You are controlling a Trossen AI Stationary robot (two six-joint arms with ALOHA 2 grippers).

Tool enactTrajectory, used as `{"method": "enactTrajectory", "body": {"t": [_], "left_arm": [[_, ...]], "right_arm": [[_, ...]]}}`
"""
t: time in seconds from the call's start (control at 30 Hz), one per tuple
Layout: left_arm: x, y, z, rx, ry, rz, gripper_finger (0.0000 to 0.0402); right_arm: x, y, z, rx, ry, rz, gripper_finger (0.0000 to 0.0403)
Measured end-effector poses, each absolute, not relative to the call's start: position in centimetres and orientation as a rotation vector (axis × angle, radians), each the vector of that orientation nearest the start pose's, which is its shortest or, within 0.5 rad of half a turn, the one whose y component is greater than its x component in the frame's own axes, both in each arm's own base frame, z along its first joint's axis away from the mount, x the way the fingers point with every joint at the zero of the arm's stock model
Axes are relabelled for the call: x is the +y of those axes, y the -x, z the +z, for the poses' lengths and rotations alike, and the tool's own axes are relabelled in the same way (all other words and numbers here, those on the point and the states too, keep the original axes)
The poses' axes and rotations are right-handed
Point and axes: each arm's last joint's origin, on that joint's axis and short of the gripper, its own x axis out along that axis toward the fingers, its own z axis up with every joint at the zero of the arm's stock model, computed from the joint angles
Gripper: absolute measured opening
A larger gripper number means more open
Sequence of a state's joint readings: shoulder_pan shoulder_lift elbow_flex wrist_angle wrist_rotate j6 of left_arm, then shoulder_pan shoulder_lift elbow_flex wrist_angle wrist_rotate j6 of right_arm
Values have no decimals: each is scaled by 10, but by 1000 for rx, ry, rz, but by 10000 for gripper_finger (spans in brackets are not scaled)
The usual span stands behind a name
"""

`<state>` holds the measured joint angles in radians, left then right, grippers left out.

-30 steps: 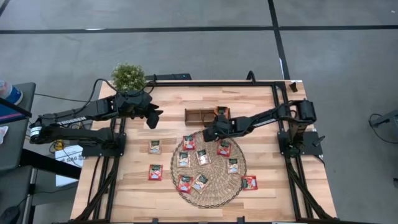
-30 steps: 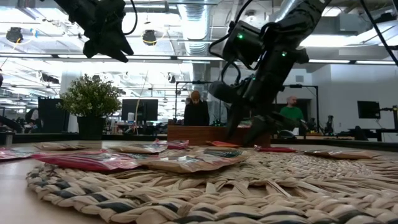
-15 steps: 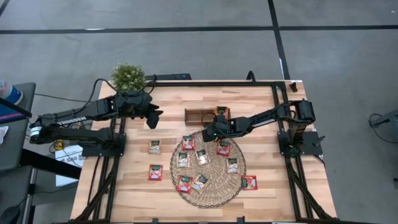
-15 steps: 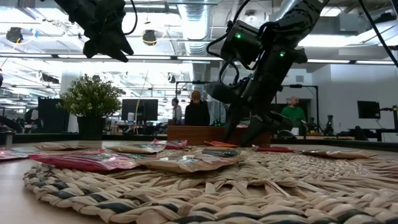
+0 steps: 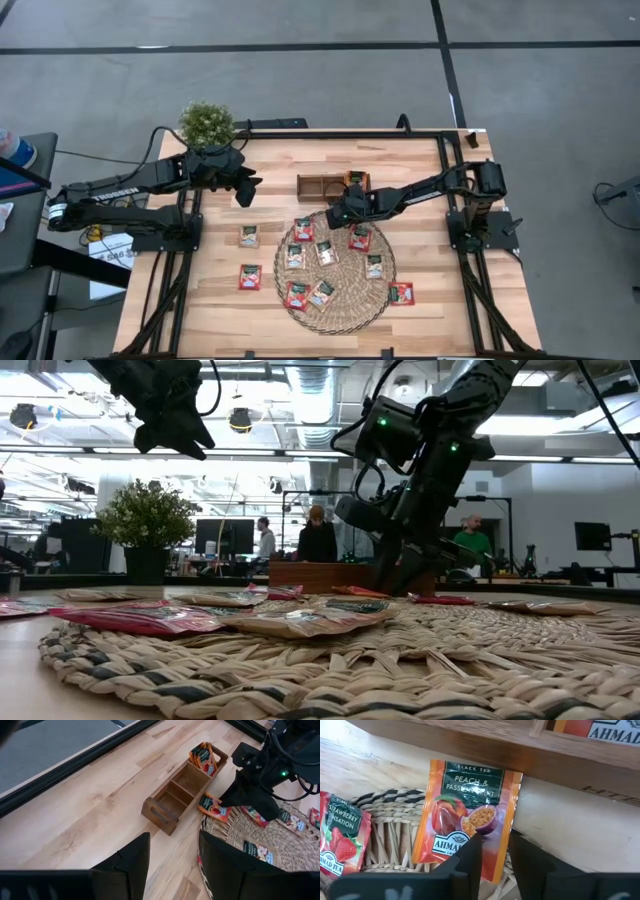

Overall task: Pick & Place Tea
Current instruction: Put the orange tea bag to the right of the wooden organizer

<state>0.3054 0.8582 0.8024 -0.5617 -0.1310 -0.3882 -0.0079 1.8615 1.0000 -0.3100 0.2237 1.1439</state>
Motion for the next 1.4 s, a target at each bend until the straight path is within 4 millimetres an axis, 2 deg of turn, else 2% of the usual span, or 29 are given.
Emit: {"method": "enactTrajectory", "body": {"t": [0.67, 0.87, 1.1, 1.4], "left_arm": [[56, -165, 294, 531, 424, 538, 161], [56, -165, 294, 532, 424, 538, 161], [56, -165, 294, 531, 424, 538, 161], [56, -165, 294, 534, 412, 535, 161]], "right_arm": [[-9, -335, 119, 944, -834, -828, 12], [-9, -343, 129, 966, -781, -797, 7], [-12, -350, 139, 995, -742, -765, 30], [-17, -351, 140, 997, -777, -744, 113]]}}
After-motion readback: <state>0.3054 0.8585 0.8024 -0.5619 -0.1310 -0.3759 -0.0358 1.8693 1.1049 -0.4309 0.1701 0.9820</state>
